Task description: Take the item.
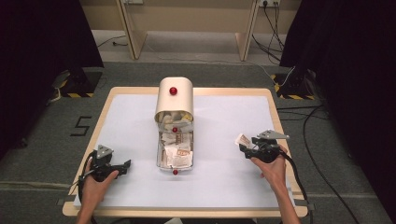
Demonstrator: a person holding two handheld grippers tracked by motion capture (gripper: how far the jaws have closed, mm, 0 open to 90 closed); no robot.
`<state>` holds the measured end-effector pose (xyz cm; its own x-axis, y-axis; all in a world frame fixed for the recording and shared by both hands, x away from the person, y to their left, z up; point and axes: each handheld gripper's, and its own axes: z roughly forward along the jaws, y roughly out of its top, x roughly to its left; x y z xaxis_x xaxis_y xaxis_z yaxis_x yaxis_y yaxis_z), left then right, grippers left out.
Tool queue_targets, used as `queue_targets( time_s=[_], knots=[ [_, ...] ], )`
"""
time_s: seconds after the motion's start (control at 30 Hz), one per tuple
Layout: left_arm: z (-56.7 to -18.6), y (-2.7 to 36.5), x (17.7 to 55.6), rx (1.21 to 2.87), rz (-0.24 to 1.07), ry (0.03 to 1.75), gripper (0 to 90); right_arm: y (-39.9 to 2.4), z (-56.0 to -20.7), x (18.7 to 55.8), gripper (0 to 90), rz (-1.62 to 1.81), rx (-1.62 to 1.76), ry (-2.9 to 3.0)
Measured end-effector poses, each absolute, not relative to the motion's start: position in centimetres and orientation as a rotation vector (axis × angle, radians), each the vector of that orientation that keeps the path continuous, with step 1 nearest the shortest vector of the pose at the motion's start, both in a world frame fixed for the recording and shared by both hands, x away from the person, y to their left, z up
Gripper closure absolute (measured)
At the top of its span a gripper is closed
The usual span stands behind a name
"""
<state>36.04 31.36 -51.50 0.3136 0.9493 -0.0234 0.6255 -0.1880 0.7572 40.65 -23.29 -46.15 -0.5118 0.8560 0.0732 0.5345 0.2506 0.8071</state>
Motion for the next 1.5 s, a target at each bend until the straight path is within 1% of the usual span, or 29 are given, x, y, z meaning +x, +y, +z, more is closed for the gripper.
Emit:
queue_targets(
  time_s=[0.4, 1.0, 1.33, 1.5],
  knots=[
    [-51.5, 31.4, 36.0, 1.907, 0.610, 1.393, 12.3, -23.1, -46.1, 39.2, 34.5, 1.158, 1.261, 2.163],
    [-51.5, 31.4, 36.0, 1.907, 0.610, 1.393, 12.3, -22.6, -46.0, 35.5, 34.5, 1.201, 1.208, 2.196],
    [-51.5, 31.4, 36.0, 1.909, 0.610, 1.394, 12.3, -22.5, -46.1, 34.5, 34.5, 1.205, 1.190, 2.208],
    [-51.5, 31.4, 36.0, 1.909, 0.610, 1.394, 12.3, -22.3, -46.3, 34.1, 30.8, 1.201, 1.190, 2.218]
  ],
)
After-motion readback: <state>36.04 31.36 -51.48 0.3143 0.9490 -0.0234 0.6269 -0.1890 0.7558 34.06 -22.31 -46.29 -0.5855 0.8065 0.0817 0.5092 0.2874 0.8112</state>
